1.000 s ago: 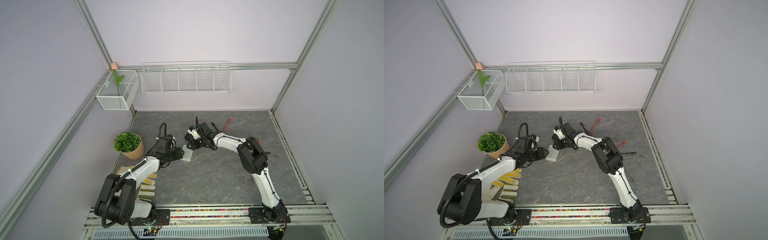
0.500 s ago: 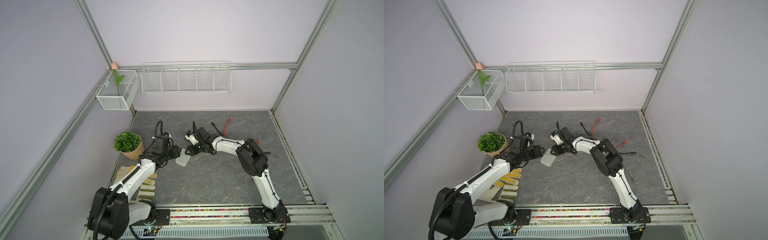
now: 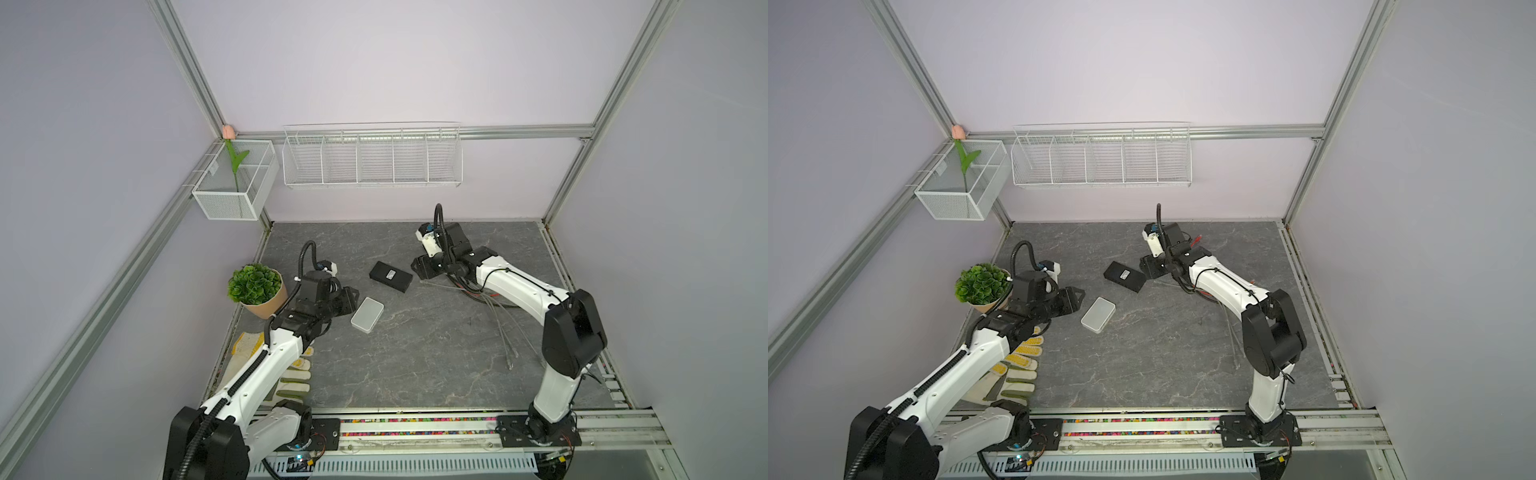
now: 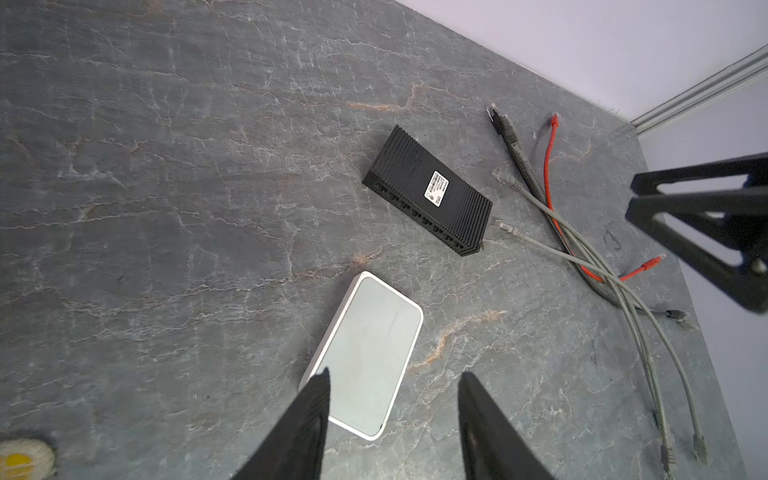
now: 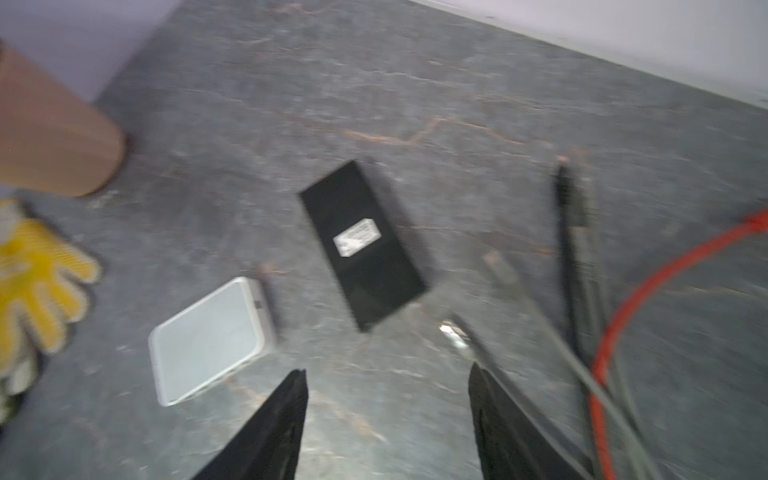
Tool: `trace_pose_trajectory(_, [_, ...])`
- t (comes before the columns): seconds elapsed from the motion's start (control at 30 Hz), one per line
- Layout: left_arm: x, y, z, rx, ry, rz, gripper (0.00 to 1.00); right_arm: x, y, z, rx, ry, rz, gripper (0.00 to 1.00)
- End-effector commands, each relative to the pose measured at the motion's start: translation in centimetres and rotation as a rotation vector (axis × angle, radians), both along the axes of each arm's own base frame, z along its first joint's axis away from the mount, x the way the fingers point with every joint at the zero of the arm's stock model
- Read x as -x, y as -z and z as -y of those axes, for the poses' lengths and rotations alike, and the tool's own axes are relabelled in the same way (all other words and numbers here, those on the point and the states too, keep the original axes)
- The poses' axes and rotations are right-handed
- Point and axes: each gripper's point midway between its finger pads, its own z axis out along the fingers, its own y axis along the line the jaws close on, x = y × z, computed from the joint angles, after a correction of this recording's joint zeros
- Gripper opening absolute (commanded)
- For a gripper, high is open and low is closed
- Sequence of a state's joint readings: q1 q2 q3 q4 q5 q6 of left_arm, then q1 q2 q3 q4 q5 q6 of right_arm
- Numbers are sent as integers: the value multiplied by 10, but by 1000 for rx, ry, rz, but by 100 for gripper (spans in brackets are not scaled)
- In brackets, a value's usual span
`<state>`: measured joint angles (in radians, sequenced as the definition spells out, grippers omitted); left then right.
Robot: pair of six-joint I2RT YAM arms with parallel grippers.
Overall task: Insert the plug into the switch port
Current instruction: 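Move right gripper to the grey cable plug and close on it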
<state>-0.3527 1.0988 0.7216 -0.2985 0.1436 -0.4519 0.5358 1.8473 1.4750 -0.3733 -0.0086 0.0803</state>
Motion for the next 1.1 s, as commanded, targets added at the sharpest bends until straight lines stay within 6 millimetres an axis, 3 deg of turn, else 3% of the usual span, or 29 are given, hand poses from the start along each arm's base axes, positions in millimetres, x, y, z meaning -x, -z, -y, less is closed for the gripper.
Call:
trace_pose_trajectory(0.0, [5, 2, 5, 29, 34, -2, 51, 13, 74, 41, 280, 7, -133, 64])
trace_pose_trajectory(0.13, [10, 0, 5, 44, 43, 13, 51, 15, 104, 44, 357, -53, -180, 60])
trace_pose_trajectory(0.27, [16, -4, 4, 48, 44, 26, 51, 12, 117, 51, 382, -58, -188, 60])
trace_pose_trajectory(0.8, [23, -20, -1, 57, 35, 67, 51, 17, 135, 59, 415, -97, -278, 52])
trace_pose_trajectory(1.07, [30, -44, -4, 77, 31, 122, 51, 30, 137, 56, 392, -119, -350, 45])
